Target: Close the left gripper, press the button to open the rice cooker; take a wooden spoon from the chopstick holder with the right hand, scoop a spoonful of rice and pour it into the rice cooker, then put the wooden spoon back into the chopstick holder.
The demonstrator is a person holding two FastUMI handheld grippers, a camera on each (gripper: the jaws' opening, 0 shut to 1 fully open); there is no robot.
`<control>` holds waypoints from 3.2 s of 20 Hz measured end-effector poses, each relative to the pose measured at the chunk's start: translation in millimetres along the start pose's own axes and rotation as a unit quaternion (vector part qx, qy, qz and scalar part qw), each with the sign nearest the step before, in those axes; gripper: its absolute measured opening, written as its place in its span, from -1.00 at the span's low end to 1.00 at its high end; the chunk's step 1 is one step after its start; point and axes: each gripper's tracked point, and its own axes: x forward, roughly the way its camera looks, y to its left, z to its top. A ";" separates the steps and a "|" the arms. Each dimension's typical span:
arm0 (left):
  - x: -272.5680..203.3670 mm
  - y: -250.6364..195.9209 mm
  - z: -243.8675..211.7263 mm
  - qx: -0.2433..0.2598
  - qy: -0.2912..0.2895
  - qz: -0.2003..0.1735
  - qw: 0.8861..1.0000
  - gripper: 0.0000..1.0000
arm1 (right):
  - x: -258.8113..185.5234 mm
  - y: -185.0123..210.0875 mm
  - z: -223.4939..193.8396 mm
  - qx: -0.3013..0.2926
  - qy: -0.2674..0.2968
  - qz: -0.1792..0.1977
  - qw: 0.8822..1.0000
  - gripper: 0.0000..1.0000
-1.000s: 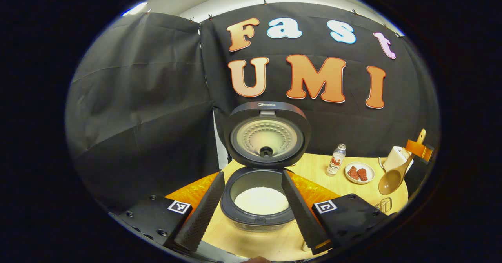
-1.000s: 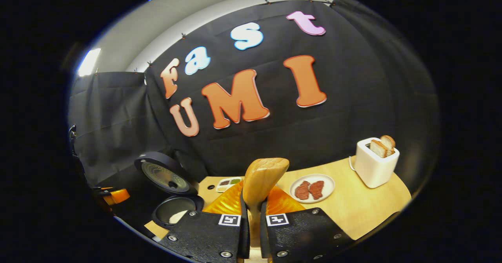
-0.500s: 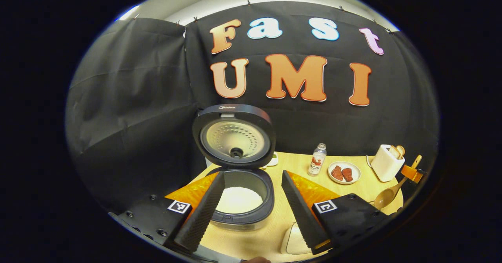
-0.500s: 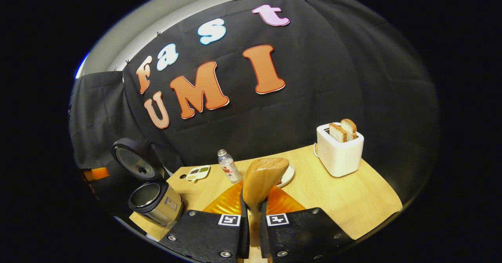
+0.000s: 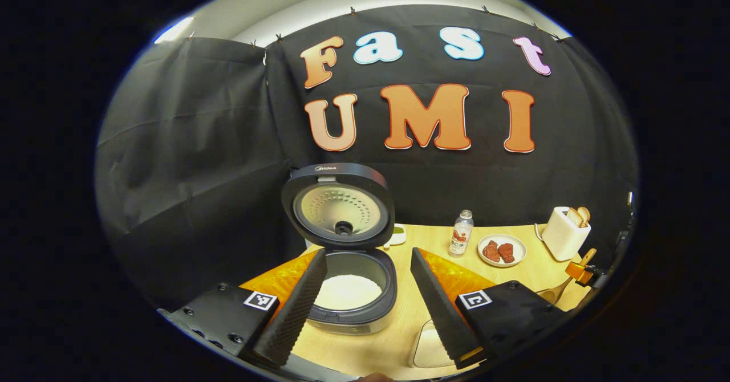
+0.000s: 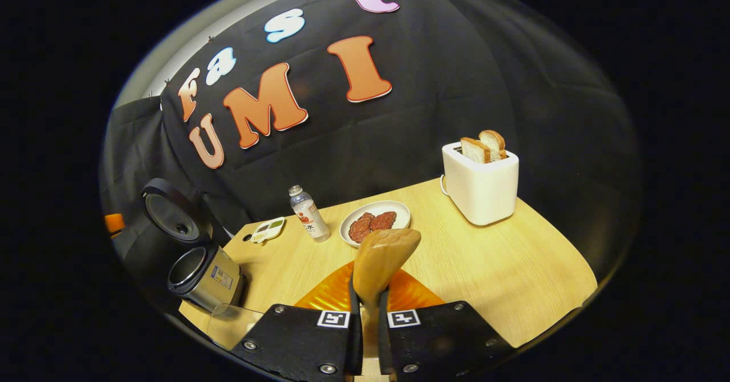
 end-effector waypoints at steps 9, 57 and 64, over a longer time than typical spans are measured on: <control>16.8 26.2 0.3 -0.007 0.002 0.014 1.000 0.99 | 9.3 -12.4 -28.6 -0.007 0.073 -0.030 0.997 -0.57; 147.2 53.1 -135.7 -0.047 0.382 0.004 0.923 0.87 | -8.2 100.2 93.0 -0.114 -0.010 0.080 0.990 0.90; 155.7 57.1 -131.3 -0.035 0.301 0.007 0.953 1.00 | -11.3 120.2 100.3 -0.123 -0.020 0.098 0.987 0.90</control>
